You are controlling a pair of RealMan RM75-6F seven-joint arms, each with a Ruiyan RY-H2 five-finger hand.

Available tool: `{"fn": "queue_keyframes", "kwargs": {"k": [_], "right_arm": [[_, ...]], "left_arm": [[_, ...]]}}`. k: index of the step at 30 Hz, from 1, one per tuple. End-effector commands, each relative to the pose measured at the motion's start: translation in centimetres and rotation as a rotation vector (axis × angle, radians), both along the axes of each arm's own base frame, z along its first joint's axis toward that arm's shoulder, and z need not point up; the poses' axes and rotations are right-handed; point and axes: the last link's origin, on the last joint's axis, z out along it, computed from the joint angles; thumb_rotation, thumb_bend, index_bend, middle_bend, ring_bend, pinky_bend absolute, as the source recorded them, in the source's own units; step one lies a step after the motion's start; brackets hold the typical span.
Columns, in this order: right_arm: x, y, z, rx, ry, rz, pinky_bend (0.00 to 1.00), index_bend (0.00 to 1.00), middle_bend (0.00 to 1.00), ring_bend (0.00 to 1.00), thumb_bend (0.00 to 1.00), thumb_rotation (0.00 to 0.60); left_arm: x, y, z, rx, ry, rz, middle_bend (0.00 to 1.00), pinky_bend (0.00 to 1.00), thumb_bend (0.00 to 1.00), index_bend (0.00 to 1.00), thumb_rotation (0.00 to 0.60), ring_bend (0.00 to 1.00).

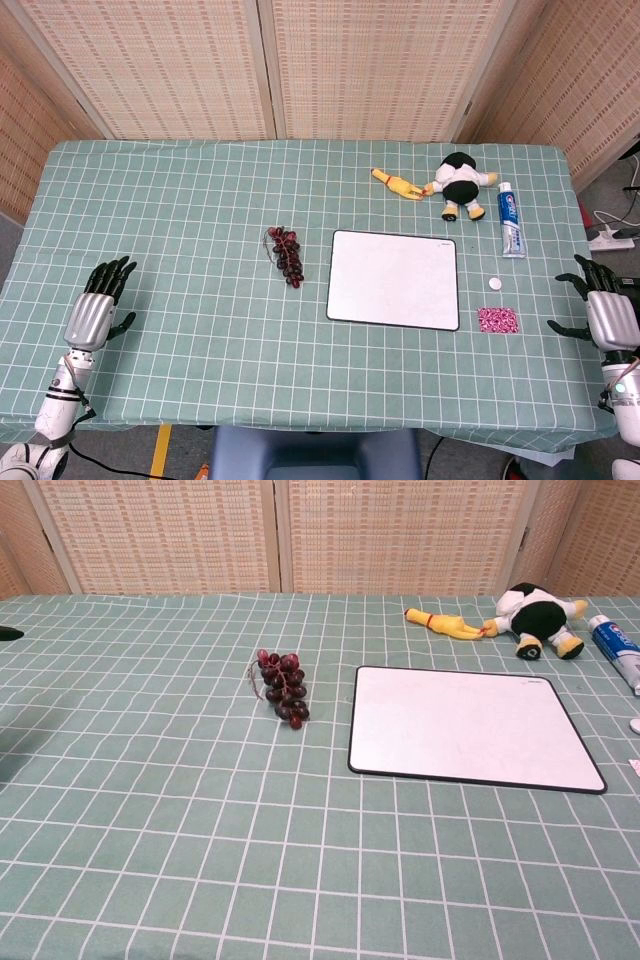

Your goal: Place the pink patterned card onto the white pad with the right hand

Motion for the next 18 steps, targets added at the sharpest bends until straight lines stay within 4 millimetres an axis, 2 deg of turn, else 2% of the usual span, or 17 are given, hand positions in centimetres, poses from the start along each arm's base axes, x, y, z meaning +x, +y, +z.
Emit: {"fn": "queue_keyframes", "kwargs": {"k": [1,18], "right_arm": [[-0.01,0.00,0.03,0.000,0.000,0.000,0.00,0.31,0.03,0.00,0.10,0.600],[0.46,0.05,-0.22,0.001,0.007,0.028,0.00,0.31,0.03,0.00,0.10,0.600]], "left_arm": [[0.02,0.03,-0.05,-0.001,0.002,0.000,0.00,0.00,0.24,0.00,0.600,0.00],[-0.18,-0.10,0.29,0.001,-0.003,-0.007,0.00,0.00,0.24,0.00,0.600,0.00]]}}
